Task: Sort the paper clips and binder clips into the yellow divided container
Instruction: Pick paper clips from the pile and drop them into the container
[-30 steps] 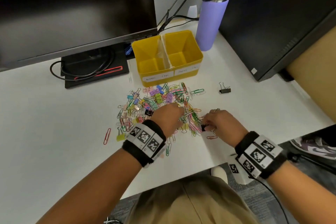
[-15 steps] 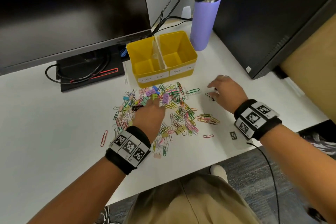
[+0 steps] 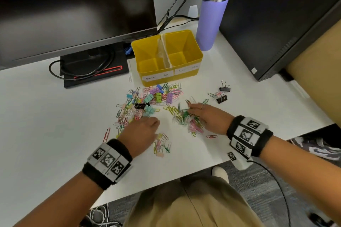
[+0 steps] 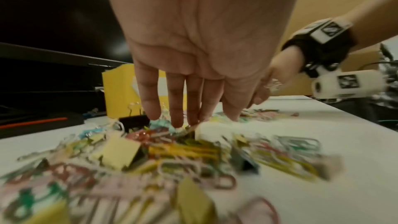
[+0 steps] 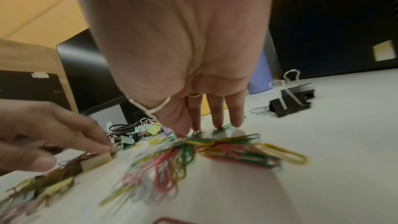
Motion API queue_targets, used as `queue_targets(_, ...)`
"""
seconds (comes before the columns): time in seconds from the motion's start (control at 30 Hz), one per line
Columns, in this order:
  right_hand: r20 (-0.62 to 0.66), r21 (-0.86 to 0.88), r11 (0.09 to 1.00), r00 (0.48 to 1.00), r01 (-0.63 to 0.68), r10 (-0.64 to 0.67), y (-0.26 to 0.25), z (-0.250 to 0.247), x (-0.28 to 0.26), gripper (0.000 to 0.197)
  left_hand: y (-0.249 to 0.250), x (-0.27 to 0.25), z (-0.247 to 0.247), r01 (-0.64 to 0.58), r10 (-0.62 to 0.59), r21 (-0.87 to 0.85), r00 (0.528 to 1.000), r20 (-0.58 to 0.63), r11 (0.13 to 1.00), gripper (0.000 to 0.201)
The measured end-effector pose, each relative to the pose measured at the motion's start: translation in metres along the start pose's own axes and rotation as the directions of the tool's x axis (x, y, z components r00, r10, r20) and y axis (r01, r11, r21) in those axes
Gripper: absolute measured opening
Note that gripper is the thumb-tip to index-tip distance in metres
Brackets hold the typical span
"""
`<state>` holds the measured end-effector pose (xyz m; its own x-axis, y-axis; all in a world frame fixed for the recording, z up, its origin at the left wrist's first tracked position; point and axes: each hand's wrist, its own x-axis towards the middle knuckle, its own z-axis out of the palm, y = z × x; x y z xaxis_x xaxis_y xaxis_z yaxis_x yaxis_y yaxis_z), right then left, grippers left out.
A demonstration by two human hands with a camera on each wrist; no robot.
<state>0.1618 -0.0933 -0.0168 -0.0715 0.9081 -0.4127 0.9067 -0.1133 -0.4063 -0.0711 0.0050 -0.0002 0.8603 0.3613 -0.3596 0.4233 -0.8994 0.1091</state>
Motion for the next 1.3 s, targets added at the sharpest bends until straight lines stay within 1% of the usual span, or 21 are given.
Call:
queue_targets(0.07,-0.071,0.045,0.999,0.997,-0.019,0.022,0.007,0.001,-0.012,0.054,-0.003,0.005,-0.011,0.041,-0.041,0.019,0.999,0.007,0.999,0.037)
queue_targets(0.1,-0.112,0.072,0.995,0.991,-0.067,0.074,0.01,0.0,-0.018,0.057,0.0,0.01,-0.019,0.058,-0.058,0.006,0.998,-0.001,0.998,0.039)
queue_targets(0.13,-0.131,0.097,0.987,0.981,-0.132,0.144,0.013,-0.001,-0.025,0.066,0.007,0.018,-0.026,0.066,-0.066,-0.024,0.998,-0.008,0.998,0.043)
queue_targets(0.2,-0.101,0.128,0.959,0.958,-0.254,0.267,0.018,-0.003,-0.036,0.087,0.025,0.037,-0.034,0.04,-0.04,-0.102,0.999,0.008,0.994,0.062)
queue_targets(0.27,-0.057,0.129,0.943,0.947,-0.308,0.317,0.017,-0.001,-0.039,0.102,0.044,0.057,-0.036,0.024,-0.009,-0.176,0.996,0.085,0.984,0.085)
queue_targets(0.33,-0.049,0.096,0.948,0.95,-0.303,0.308,0.015,0.003,-0.034,0.104,0.059,0.071,-0.026,0.074,-0.045,-0.209,0.989,0.143,0.975,0.101)
queue_targets(0.37,-0.063,0.092,0.952,0.952,-0.292,0.298,0.014,0.004,-0.028,0.102,0.065,0.076,-0.019,0.119,-0.089,-0.203,0.984,0.152,0.972,0.104)
queue_targets(0.43,-0.102,0.103,0.961,0.959,-0.256,0.266,0.01,0.002,-0.015,0.092,0.073,0.078,-0.008,0.218,-0.198,-0.184,0.973,0.119,0.959,0.099)
queue_targets(0.5,-0.124,0.071,0.976,0.969,-0.206,0.213,0.007,-0.001,-0.005,0.073,0.075,0.079,-0.002,0.297,-0.288,-0.215,0.955,0.074,0.93,0.084)
queue_targets(0.57,-0.145,0.022,0.981,0.97,-0.195,0.196,0.005,0.0,0.001,0.05,0.07,0.082,0.0,0.335,-0.331,-0.263,0.942,0.058,0.905,0.063)
queue_targets(0.63,-0.144,-0.004,0.972,0.962,-0.236,0.233,0.003,0.004,0.002,0.033,0.061,0.087,-0.003,0.323,-0.326,-0.268,0.945,0.033,0.908,0.043)
queue_targets(0.7,-0.126,-0.048,0.958,0.953,-0.284,0.276,0.003,0.011,0.002,0.031,0.052,0.091,-0.007,0.286,-0.287,-0.248,0.957,0.034,0.926,0.036)
queue_targets(0.77,-0.147,-0.078,0.945,0.941,-0.317,0.304,0.001,0.018,0.001,0.04,0.043,0.095,-0.012,0.262,-0.257,-0.228,0.965,0.053,0.938,0.037)
queue_targets(0.87,-0.191,-0.062,0.941,0.929,-0.333,0.316,0.002,0.019,-0.005,0.049,0.029,0.096,-0.021,0.265,-0.266,-0.286,0.963,0.034,0.921,0.028)
queue_targets(0.93,-0.189,0.06,0.951,0.932,-0.302,0.308,0.007,0.015,-0.011,0.048,0.022,0.093,-0.039,0.264,-0.289,-0.386,0.957,-0.007,0.884,0.025)
queue_targets(1.0,-0.2,0.242,0.94,0.936,-0.241,0.291,0.01,0.007,-0.016,0.037,0.019,0.091,-0.067,0.239,-0.317,-0.53,0.947,-0.059,0.814,0.027)
queue_targets(1.07,-0.237,0.424,0.889,0.926,-0.175,0.295,0.008,-0.009,-0.017,0.028,0.016,0.095,-0.097,0.169,-0.346,-0.631,0.923,-0.168,0.757,0.026)
queue_targets(1.13,-0.285,0.531,0.841,0.914,-0.101,0.29,0.002,-0.034,-0.012,0.023,0.013,0.109,-0.126,0.113,-0.378,-0.659,0.884,-0.275,0.744,0.026)
queue_targets(1.17,-0.326,0.557,0.829,0.903,-0.057,0.281,-0.002,-0.049,-0.008,0.017,0.01,0.119,-0.138,0.117,-0.397,-0.664,0.871,-0.288,0.739,0.026)
queue_targets(1.23,-0.401,0.593,0.805,0.867,-0.001,0.297,-0.008,-0.084,0.006,0.005,0.003,0.144,-0.155,0.184,-0.433,-0.659,0.87,-0.236,0.729,0.028)
queue_targets(1.3,-0.464,0.603,0.798,0.82,0.015,0.335,-0.007,-0.116,0.03,0.009,-0.006,0.165,-0.162,0.3,-0.455,-0.576,0.879,-0.143,0.761,0.028)
